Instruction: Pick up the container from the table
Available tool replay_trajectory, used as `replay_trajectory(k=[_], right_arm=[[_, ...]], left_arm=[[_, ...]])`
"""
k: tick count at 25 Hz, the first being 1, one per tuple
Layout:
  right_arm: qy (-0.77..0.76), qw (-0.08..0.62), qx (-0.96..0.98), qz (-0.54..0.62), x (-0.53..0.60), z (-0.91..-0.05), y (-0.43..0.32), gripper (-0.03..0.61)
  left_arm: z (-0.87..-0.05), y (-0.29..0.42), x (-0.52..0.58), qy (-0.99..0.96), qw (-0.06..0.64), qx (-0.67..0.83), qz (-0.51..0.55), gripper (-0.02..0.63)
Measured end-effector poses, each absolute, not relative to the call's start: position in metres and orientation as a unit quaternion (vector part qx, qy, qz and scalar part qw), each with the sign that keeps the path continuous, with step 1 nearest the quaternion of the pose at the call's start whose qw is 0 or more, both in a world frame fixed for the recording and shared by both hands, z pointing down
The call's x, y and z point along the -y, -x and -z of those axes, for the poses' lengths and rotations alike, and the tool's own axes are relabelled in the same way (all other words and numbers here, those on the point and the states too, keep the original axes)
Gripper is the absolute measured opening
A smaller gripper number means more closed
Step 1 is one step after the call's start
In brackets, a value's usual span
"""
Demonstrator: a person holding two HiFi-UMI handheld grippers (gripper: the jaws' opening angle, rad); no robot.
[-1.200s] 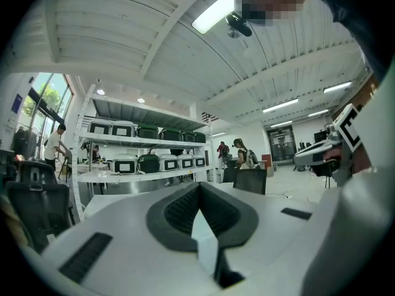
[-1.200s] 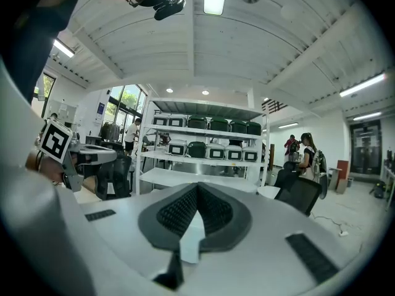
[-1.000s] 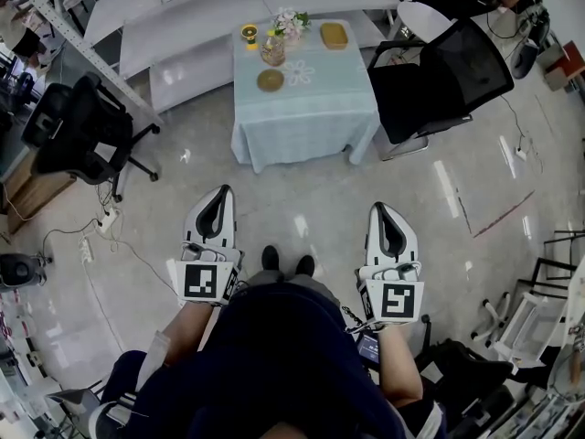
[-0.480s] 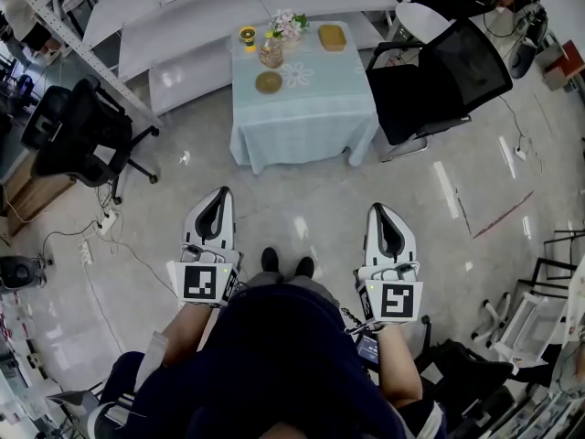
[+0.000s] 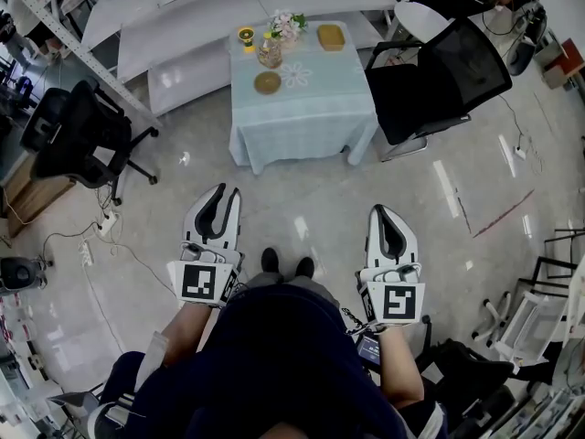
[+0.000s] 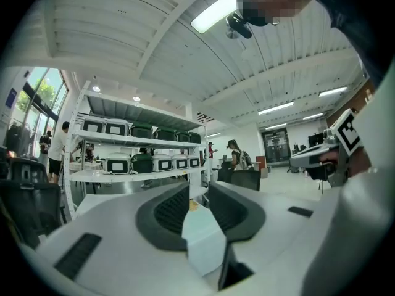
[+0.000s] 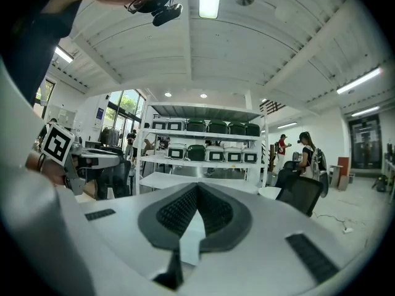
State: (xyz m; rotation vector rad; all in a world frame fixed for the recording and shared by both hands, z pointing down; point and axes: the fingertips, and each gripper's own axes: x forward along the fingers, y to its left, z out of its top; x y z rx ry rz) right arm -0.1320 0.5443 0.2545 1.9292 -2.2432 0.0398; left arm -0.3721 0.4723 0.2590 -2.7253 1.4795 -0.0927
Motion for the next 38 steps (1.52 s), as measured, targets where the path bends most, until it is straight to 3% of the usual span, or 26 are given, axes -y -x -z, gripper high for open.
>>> replay_trajectory(k=[11,16,38], right_arm=[[-0.652,0.095,0.752,-0.024,-0.548,-0.258,0.127,0.002],[-0.652,0.100,0.751,-0.027,-0.546,-0.263,0.123,0.002],[-0.641,0.094,0.761,-0.038,-0.517,-0.278,0.054,0.002]], left_arm=[[-0.239,0.364,-0.464,0.892,0.030,-0.451,0.009,0.397],[-0.238,0.357,-0.459,0.900,0.025,-0.435,0.006,0.433],[-0.241,0.294,-0.378,0.881,0.026,-0.473,0.010,0.434]])
